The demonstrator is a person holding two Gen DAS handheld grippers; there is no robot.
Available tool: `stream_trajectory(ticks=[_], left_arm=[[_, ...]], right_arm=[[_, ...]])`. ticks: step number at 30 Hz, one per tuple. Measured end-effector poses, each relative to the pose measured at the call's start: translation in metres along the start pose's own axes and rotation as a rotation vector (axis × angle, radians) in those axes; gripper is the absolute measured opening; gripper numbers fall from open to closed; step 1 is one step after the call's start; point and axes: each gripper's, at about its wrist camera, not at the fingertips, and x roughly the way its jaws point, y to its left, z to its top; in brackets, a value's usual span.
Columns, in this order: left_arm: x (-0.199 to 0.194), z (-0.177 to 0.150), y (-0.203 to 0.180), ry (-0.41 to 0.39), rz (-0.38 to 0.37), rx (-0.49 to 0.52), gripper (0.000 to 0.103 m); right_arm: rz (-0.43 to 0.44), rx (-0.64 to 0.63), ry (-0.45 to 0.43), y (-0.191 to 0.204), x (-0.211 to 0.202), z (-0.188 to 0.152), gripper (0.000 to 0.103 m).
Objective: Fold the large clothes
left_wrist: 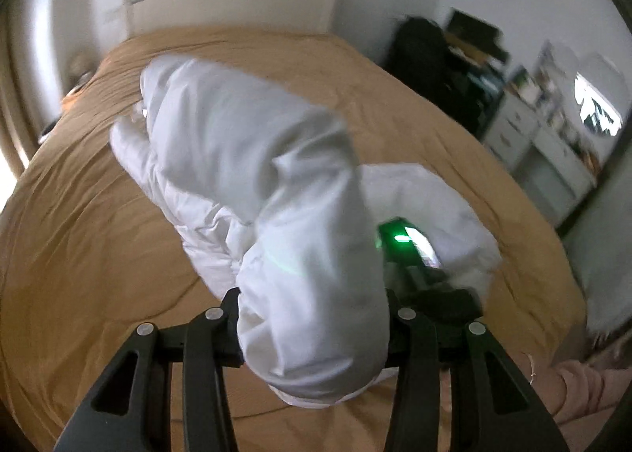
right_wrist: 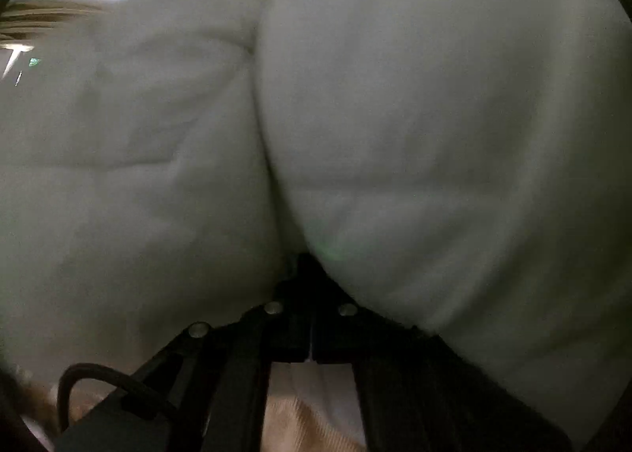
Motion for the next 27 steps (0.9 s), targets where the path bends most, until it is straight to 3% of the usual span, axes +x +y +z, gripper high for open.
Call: stream_trajectory(ticks=[2, 5, 7, 12, 15, 17, 19, 22, 24, 26, 27], left_arm=[[0.002, 0.004, -0.025, 0.003, -0.004, 0.072, 0.044], [0.011, 0.012, -0.066, 0.031, -0.020, 0.176, 0.044], [0.029, 0.012, -0.093, 0.078, -0.031, 0.231, 0.044], [0.084, -0.005, -0.152, 0.165, -0.037, 0.351, 0.047], [0.119, -0.032, -0.187, 0.167, 0.045, 0.445, 0.059], [0.139, -0.058, -0.209, 0.155, 0.125, 0.539, 0.060], [0.142, -0.073, -0.219, 0.142, 0.142, 0.587, 0.060], [0.133, -0.082, -0.215, 0.166, 0.091, 0.593, 0.060], [0.127, -0.085, -0.209, 0.178, 0.056, 0.592, 0.061], [0.121, -0.088, -0.204, 0.184, 0.036, 0.581, 0.063], [0.120, -0.086, -0.201, 0.185, 0.031, 0.578, 0.064]], right_arm=[[0.015, -0.014, -0.003, 0.001, -0.003, -0.001, 0.000], [0.132, 0.026, -0.017, -0.018, -0.032, -0.011, 0.002], [0.193, 0.054, -0.110, -0.043, -0.083, -0.025, 0.004], [0.028, 0.137, -0.461, -0.119, -0.229, -0.075, 0.019], [-0.096, 0.189, -0.566, -0.144, -0.278, -0.103, 0.028], [-0.180, 0.188, -0.591, -0.152, -0.299, -0.114, 0.028], [-0.165, 0.174, -0.584, -0.131, -0.282, -0.103, 0.028], [-0.072, 0.121, -0.542, -0.079, -0.239, -0.098, 0.033], [-0.045, 0.092, -0.499, -0.063, -0.227, -0.068, 0.065], [-0.080, 0.058, -0.467, -0.049, -0.206, -0.054, 0.075], [-0.085, 0.048, -0.444, -0.048, -0.197, -0.043, 0.073]])
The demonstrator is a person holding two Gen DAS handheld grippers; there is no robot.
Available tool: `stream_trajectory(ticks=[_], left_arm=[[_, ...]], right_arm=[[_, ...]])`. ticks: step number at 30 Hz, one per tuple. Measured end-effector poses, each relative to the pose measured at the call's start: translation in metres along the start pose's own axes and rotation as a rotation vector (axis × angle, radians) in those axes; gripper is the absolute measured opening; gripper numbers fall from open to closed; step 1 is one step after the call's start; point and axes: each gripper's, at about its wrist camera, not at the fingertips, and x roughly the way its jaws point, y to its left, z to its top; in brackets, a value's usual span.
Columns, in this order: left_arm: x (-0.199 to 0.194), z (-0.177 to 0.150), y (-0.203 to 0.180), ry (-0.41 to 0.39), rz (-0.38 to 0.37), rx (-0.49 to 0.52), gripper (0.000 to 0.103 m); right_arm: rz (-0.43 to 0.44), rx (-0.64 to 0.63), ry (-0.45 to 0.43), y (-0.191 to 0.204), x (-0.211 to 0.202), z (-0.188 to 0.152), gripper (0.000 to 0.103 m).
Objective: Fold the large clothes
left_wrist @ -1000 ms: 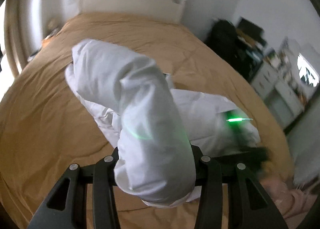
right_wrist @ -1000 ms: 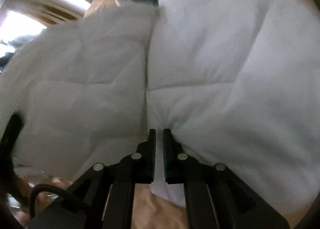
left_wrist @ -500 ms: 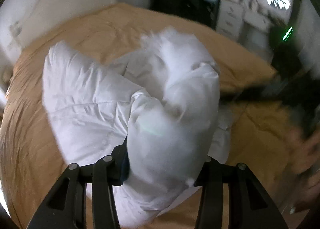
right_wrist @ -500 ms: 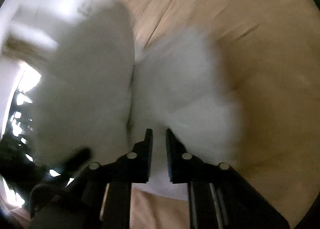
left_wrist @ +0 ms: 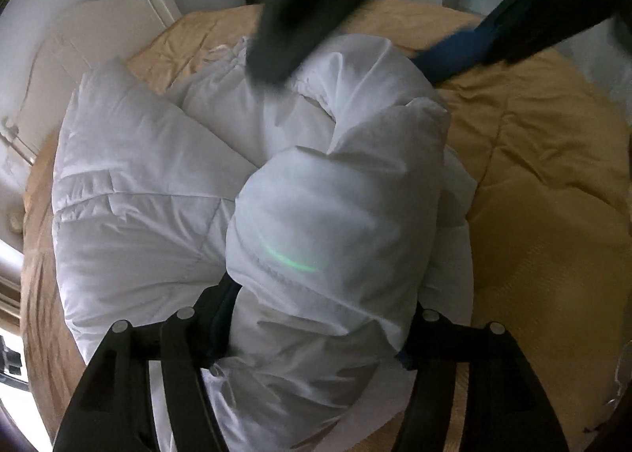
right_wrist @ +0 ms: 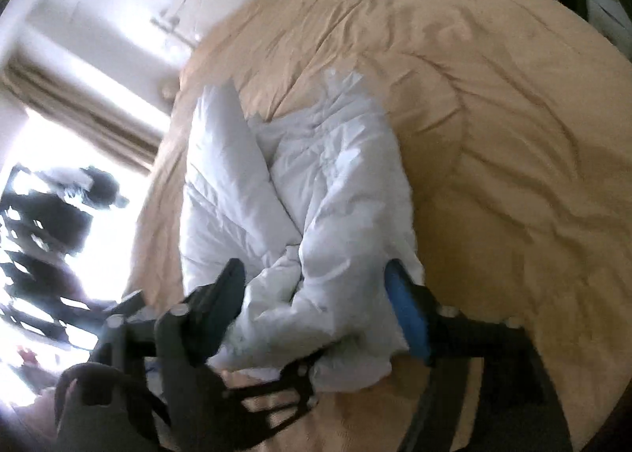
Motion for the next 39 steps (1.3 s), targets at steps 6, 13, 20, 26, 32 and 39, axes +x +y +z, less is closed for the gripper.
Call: stream_trajectory(ticks=[6, 13, 20, 26, 32, 39], left_arm=[[-0.038, -0.008, 0.017, -0.001, -0.178, -0.045, 0.065], [-0.137, -0.028, 0.125, -0.167, -0.275, -0.269, 0.071], [-0.049, -0.061, 0.203, -0.003, -0.028, -0.544, 0.062], [-0.042, -0.039, 0.146, -0.010, -0.123, -0.359, 0.049], [-0.054, -0.036, 0.095, -0.010, -0.148, -0.237, 0.046], [-0.046, -0.049, 0.116, -0.006, -0.196, -0.293, 0.046]], right_arm=[[-0.127, 0.097, 0.189, -0.055, 0.090, 0.020, 0.044], [-0.098, 0.145, 0.199, -0.073, 0.100, 0.018, 0.044], [-0.108, 0.129, 0.195, -0.074, 0.075, 0.013, 0.046], [-0.167, 0.071, 0.110, -0.053, 0.033, 0.015, 0.049], [-0.146, -0.087, -0.086, 0.007, -0.029, 0.070, 0.054], [0.124, -0.175, 0.118, 0.086, 0.064, 0.142, 0.035]])
